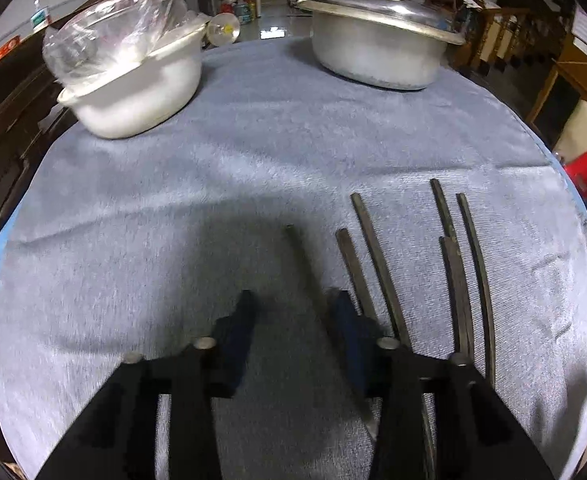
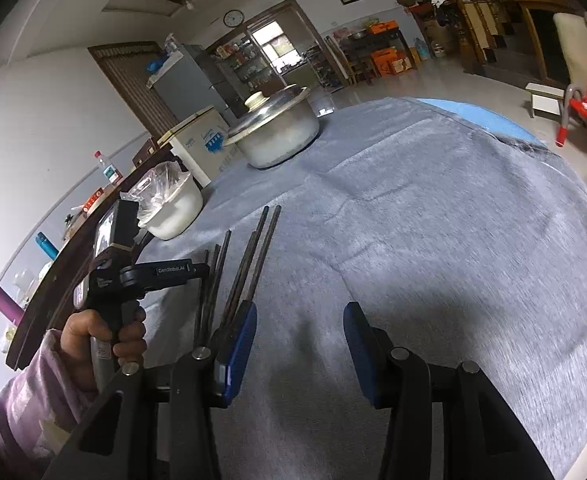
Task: Organize utensils
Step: 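Close the right tool on a chopstick while the left tool grasps another chopstick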
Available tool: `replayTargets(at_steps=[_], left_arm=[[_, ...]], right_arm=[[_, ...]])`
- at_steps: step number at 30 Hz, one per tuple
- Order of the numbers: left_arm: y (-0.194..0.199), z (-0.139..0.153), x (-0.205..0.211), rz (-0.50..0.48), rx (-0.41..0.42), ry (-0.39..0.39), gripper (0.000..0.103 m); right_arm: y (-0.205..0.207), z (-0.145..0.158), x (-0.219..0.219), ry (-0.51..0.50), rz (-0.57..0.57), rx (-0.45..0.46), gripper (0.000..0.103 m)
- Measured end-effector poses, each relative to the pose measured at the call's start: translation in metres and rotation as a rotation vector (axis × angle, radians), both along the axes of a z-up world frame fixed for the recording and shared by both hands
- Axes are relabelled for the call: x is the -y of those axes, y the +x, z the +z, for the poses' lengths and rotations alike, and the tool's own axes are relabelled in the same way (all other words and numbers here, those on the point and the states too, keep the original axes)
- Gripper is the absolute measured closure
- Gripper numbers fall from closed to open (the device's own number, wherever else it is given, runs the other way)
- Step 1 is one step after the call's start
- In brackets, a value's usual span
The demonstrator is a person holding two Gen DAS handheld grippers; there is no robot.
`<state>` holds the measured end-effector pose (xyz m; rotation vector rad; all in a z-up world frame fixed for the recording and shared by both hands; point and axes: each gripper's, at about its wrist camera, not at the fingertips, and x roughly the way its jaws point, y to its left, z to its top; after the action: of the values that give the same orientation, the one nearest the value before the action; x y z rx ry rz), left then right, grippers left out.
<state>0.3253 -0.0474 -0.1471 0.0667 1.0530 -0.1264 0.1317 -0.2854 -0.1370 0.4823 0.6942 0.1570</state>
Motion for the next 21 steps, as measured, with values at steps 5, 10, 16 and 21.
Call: replayTargets(at_steps=[5,10,16,21], left_arm=[[0.003,0.001,0.010,-0.097,0.002,0.037,0.090],[0.003,0.002,0.002,-0.202,-0.021,0.027,0.094],[0.010,0.004,-0.018,-0.300,-0.080,-0.042,0.094],[0.020,0.011,-0.031,-0.278,-0.099,-0.109,0.087]], right_arm=[[0.055,0.010,-0.012,-0.031,0.073,-0.092,0.064],[0.127,0.012,-0.029,-0.080,0.125,-0.211,0.065],[0.207,0.006,-0.053,-0.139,0.150,-0.343,0.066],[0.247,-0.009,-0.066,-0.189,0.111,-0.465,0.072]])
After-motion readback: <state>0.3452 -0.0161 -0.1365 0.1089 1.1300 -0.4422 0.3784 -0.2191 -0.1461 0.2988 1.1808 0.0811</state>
